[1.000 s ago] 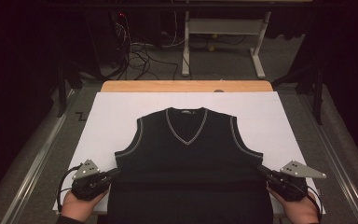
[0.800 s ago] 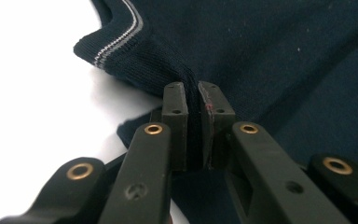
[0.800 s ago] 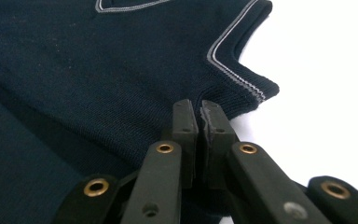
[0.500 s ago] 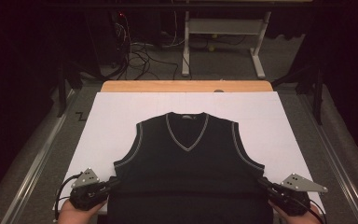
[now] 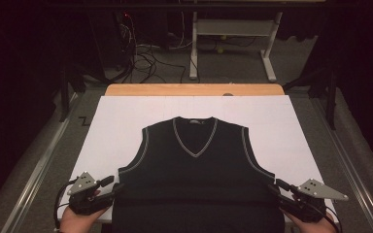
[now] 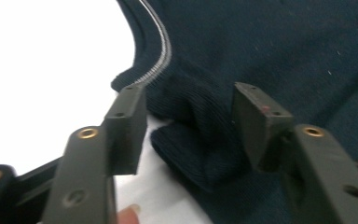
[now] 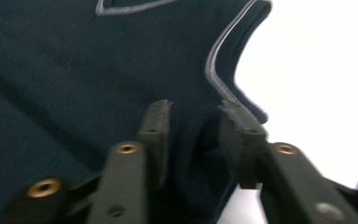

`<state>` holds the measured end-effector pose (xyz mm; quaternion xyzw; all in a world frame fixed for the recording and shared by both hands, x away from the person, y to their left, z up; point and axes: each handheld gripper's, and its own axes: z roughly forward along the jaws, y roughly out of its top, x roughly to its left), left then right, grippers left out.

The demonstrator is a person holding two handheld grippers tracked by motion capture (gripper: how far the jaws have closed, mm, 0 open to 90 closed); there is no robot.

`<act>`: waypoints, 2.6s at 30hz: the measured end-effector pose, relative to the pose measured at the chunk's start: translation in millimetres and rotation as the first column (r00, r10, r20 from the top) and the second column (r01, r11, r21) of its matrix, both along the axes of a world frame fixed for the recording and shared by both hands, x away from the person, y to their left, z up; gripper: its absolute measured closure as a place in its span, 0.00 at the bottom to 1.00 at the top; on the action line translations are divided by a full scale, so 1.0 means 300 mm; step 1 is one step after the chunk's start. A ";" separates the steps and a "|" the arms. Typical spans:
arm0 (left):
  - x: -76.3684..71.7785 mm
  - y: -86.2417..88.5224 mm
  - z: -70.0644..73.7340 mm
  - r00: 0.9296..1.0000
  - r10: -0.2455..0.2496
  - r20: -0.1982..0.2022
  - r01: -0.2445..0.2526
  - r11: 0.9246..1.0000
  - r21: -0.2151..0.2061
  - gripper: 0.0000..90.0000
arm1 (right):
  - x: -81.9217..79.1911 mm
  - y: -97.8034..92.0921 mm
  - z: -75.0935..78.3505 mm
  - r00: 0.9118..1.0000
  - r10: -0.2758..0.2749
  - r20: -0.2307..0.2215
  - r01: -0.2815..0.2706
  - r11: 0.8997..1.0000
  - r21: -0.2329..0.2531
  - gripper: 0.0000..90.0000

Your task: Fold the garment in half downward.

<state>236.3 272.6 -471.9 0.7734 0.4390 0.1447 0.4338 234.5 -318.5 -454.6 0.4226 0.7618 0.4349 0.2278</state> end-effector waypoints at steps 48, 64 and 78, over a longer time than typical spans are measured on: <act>0.525 -0.075 0.135 0.994 0.100 -0.045 -0.102 0.994 -0.028 0.00 | 0.468 0.144 0.041 0.993 -0.114 -0.011 0.114 0.993 -0.036 0.02; 0.672 -0.147 0.084 0.979 0.153 -0.135 -0.156 0.988 -0.011 0.03 | 0.644 0.208 0.046 0.987 -0.141 -0.071 0.136 0.988 -0.072 0.11; 0.747 -0.216 0.020 0.945 0.185 -0.268 -0.165 0.982 0.097 0.12 | 0.762 0.233 -0.015 0.958 -0.210 -0.196 0.185 0.973 -0.141 0.24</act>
